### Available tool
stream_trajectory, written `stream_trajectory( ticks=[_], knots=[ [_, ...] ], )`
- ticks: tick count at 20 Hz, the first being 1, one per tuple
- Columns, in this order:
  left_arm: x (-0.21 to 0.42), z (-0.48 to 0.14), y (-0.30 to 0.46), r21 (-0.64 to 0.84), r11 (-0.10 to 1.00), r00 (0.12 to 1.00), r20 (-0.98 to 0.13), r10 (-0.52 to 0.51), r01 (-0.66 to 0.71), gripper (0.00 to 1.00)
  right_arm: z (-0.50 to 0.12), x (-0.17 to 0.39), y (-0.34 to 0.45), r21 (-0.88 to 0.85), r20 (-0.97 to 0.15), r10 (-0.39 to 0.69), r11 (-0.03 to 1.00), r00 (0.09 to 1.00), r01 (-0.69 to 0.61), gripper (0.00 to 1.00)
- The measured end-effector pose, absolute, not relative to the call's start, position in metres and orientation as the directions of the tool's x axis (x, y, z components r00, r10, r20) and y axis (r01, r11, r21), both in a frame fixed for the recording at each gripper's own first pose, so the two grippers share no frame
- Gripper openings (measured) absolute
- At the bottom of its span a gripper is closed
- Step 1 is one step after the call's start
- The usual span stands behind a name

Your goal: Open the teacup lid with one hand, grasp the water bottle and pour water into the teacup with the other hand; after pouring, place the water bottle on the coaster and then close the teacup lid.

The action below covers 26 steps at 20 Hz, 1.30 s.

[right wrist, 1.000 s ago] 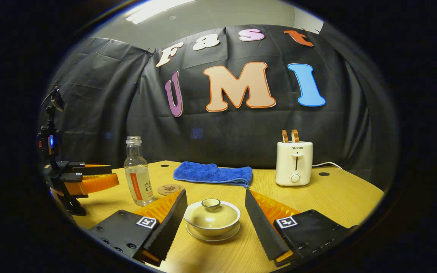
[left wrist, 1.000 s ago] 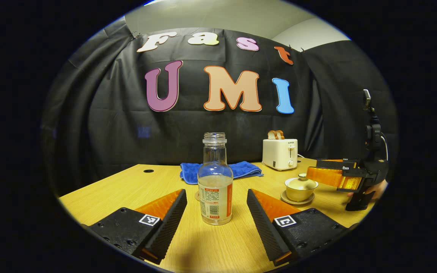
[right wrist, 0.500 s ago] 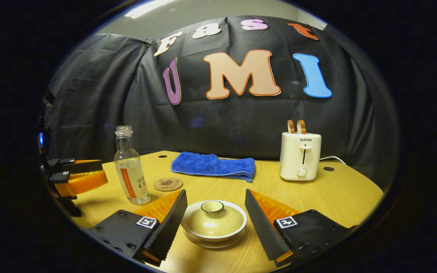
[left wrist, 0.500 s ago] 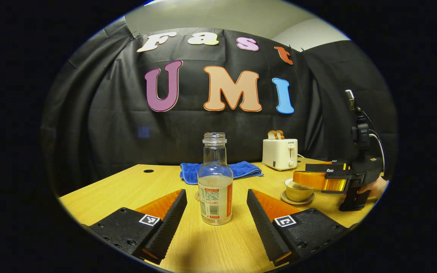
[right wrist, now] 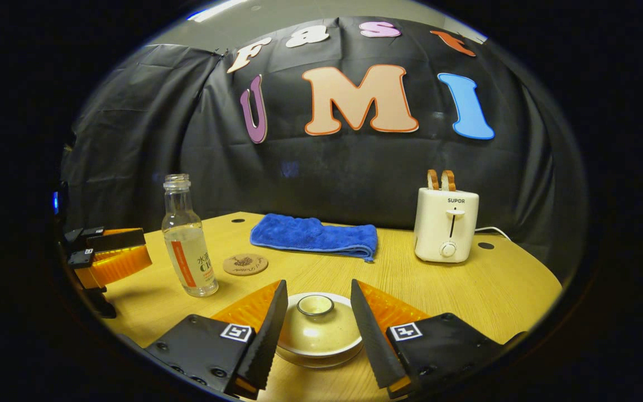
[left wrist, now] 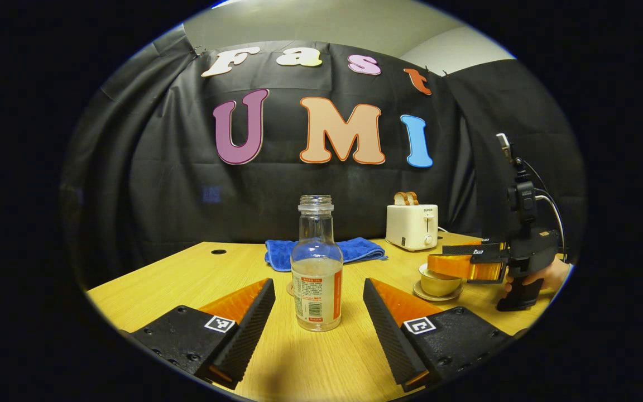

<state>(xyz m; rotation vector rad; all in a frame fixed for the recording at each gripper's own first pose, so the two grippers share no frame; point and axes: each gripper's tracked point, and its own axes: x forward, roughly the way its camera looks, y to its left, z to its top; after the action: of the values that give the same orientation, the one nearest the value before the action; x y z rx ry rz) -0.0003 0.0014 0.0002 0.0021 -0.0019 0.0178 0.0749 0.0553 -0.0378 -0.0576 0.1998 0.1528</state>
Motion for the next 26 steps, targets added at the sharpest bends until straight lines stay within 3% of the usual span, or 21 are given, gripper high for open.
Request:
stream_trajectory(
  ticks=[2,3,6,7,13,19,26],
  knots=[
    [0.0,-0.001,0.001,0.002,1.0,1.0,0.002,0.018,-0.018,0.93,-0.031,0.072,0.056,-0.049,-0.2,0.14,0.987,0.97,-0.153,0.74],
    [-0.001,0.0,0.001,0.002,1.0,1.0,0.002,0.018,-0.018,0.93,-0.037,0.077,0.056,-0.053,-0.2,0.139,0.987,0.97,-0.152,0.56],
    [0.0,0.0,0.001,0.002,1.0,1.0,0.002,0.018,-0.018,0.93,-0.037,0.077,0.057,-0.047,-0.192,0.138,0.988,0.972,-0.15,0.55],
    [0.0,0.0,0.001,0.002,1.0,1.0,0.002,0.018,-0.018,0.93,-0.034,0.076,0.057,-0.048,-0.19,0.138,0.988,0.972,-0.15,0.36],
    [0.0,-0.001,0.0,0.002,1.0,1.0,0.002,0.018,-0.018,0.93,-0.033,0.076,0.053,-0.046,-0.172,0.124,0.99,0.977,-0.134,0.31],
    [0.002,-0.001,-0.001,0.002,1.0,1.0,0.002,0.008,-0.008,0.93,-0.012,0.064,0.046,-0.004,-0.047,0.118,0.993,0.992,-0.118,0.31],
    [0.022,-0.002,0.004,0.004,1.0,1.0,-0.002,0.013,-0.013,0.91,-0.007,0.051,0.036,0.001,-0.016,0.099,0.995,0.995,-0.099,0.32]
  ],
)
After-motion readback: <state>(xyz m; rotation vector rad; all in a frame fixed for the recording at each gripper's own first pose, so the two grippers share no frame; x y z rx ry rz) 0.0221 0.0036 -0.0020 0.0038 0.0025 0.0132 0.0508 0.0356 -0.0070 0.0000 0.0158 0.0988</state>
